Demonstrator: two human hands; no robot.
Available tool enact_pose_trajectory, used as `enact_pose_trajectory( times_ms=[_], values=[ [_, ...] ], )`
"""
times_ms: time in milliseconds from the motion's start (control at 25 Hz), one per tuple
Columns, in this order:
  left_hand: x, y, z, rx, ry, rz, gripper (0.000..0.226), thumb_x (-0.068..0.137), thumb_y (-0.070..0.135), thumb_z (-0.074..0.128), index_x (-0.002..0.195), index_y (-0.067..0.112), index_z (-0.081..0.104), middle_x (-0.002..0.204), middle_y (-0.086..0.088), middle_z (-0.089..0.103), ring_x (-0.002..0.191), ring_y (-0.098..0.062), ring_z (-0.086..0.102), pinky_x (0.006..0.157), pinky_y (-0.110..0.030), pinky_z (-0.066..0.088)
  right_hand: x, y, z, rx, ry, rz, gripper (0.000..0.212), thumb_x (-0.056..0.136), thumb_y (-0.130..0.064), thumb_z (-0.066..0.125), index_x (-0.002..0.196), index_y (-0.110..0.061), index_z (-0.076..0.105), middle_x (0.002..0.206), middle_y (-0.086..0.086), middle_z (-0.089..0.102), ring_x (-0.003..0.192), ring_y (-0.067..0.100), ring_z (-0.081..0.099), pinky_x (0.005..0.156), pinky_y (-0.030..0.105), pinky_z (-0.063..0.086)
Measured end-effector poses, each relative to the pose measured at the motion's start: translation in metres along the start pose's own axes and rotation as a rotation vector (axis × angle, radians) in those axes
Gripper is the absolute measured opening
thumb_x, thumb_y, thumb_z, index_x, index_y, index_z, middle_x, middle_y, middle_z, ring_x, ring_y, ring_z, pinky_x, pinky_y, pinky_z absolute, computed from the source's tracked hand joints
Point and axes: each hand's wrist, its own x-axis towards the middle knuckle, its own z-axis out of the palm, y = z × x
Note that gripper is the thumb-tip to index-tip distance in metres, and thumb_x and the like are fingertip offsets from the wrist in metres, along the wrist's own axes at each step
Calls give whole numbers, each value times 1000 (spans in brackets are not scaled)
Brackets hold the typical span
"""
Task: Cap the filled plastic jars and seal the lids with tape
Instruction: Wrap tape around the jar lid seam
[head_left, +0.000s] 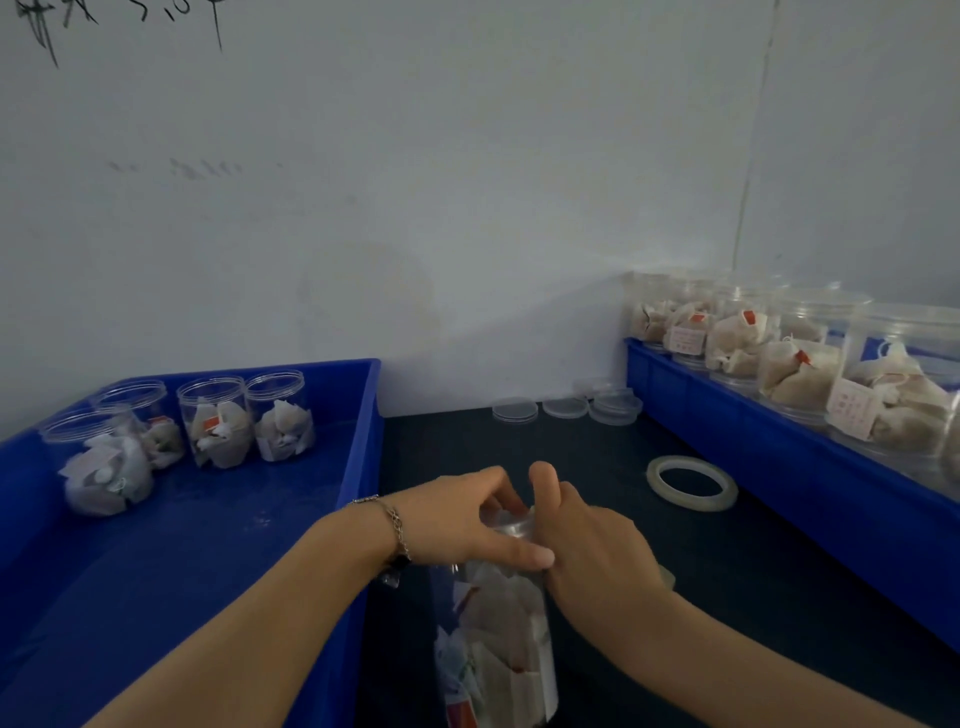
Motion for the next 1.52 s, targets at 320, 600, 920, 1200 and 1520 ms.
enact_pose_trajectory(
  times_ms=[320,600,920,1200,1520],
  values=[
    [0,-19,-8,-176,-40,-10,35,65,47,67,95,33,55,103,12,61,95,-7,59,84,-27,49,-11,32,-2,781,-303,-59,75,87,-15,65,135,-46,17,106,-19,59,86,-1,64,71,10,49],
    [-7,-10,-14,-311,40,58,36,62,33,71,95,28,58,114,4,63,99,-11,61,83,-27,48,-22,43,-23,75,6,-148,44,95,-51,42,130,-41,17,77,-20,46,56,0,46,47,15,31],
    [-11,8,-7,-382,79,141,38,61,24,74,98,25,62,117,2,63,105,-17,62,95,-38,50,-1,48,-23,-213,-40,-185,38,95,-23,50,126,-22,27,111,-2,59,86,16,62,60,27,40],
    [-6,8,6,-260,1,151,64,55,27,80,110,36,49,123,4,51,110,-15,55,92,-33,52,0,27,-3,-106,-125,-72,47,90,-19,58,127,-23,28,117,3,56,95,22,63,74,37,54],
    [-6,-5,-11,161,-148,-90,109,58,68,64,148,41,8,148,10,23,134,-16,26,113,-42,27,-2,23,4,-154,-67,-135,55,93,-22,55,135,-20,21,113,2,58,89,18,63,62,29,43]
  ],
)
